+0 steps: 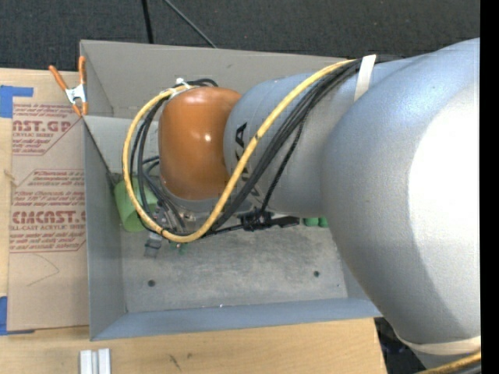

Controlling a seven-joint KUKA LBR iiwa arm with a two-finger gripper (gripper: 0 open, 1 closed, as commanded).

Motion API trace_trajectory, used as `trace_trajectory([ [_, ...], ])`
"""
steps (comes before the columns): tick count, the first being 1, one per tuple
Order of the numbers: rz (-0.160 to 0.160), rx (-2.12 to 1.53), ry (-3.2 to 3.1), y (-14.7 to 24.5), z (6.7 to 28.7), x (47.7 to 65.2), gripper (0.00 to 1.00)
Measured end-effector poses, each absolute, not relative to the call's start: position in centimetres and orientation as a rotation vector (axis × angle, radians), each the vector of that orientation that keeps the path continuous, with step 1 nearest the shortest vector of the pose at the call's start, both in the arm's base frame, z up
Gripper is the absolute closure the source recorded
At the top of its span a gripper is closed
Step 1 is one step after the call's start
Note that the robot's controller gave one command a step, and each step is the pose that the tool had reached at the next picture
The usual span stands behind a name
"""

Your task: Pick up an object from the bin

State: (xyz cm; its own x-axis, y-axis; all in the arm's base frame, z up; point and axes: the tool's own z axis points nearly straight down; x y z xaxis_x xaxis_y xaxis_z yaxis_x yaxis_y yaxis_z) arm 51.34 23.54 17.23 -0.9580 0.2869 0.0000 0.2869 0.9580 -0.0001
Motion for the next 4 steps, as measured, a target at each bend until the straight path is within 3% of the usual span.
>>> trace_trajectory([
  [1,0.004,-0.73,-3.051,24.2,6.6,53.8,1.0],
  [2,-0.01,-0.718,-3.067,24.7,15.0,56.3,1.0],
  [3,0.0,-0.716,-3.06,24.6,14.5,56.1,0.0],
  [4,0.002,-0.851,-3.031,24.3,9.4,59.1,0.0],
])
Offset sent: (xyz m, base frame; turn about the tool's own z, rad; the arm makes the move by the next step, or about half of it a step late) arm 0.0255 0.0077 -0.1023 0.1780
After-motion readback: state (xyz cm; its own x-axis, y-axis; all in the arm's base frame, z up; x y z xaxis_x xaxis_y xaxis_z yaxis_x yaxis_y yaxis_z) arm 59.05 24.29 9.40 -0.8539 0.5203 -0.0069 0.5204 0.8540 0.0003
